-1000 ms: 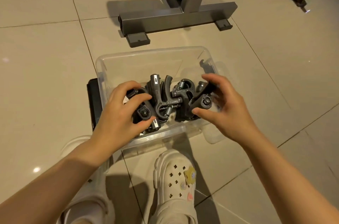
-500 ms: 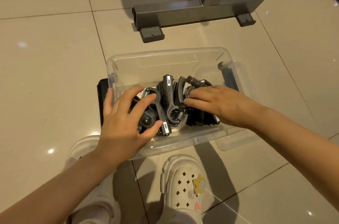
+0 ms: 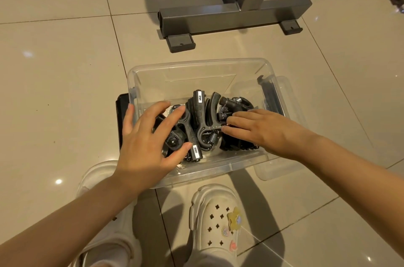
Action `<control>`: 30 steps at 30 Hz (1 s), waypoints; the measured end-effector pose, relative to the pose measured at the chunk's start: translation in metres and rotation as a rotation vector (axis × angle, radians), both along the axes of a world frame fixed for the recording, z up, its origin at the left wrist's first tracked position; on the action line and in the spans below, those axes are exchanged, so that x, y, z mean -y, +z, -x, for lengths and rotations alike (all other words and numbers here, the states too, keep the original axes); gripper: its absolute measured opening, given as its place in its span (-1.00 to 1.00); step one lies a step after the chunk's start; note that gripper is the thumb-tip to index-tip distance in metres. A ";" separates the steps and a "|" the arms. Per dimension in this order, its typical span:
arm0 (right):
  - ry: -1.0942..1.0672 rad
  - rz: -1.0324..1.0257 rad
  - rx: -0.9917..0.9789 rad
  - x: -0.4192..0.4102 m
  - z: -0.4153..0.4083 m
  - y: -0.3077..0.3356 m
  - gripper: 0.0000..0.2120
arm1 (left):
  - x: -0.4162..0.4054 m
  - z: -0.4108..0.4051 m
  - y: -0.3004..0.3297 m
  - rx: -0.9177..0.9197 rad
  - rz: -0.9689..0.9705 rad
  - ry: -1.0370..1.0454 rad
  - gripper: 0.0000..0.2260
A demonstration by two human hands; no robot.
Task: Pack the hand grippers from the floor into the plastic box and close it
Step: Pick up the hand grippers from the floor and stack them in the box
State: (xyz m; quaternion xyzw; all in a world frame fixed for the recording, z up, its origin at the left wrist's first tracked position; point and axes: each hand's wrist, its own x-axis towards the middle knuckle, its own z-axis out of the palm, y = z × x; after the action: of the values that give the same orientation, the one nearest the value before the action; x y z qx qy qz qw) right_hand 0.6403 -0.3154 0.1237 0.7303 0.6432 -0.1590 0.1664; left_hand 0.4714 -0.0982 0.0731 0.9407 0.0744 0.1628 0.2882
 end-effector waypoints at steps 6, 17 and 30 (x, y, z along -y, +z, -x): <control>-0.083 -0.070 -0.088 0.008 -0.003 -0.010 -0.19 | -0.001 -0.001 -0.002 0.004 -0.018 -0.009 -0.41; -0.841 -0.154 -0.204 -0.025 -0.018 -0.037 -0.48 | -0.001 -0.001 -0.005 0.054 -0.036 -0.011 -0.41; -0.782 -0.218 0.002 -0.013 -0.015 -0.078 -0.62 | -0.002 -0.001 -0.007 0.053 -0.013 -0.008 -0.42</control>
State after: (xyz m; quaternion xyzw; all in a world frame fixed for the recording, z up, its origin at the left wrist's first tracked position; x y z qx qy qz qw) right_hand 0.6555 -0.3027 0.0454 0.9334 0.3299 -0.1405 0.0156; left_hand 0.4725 -0.0961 0.0665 0.9381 0.0618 0.1872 0.2848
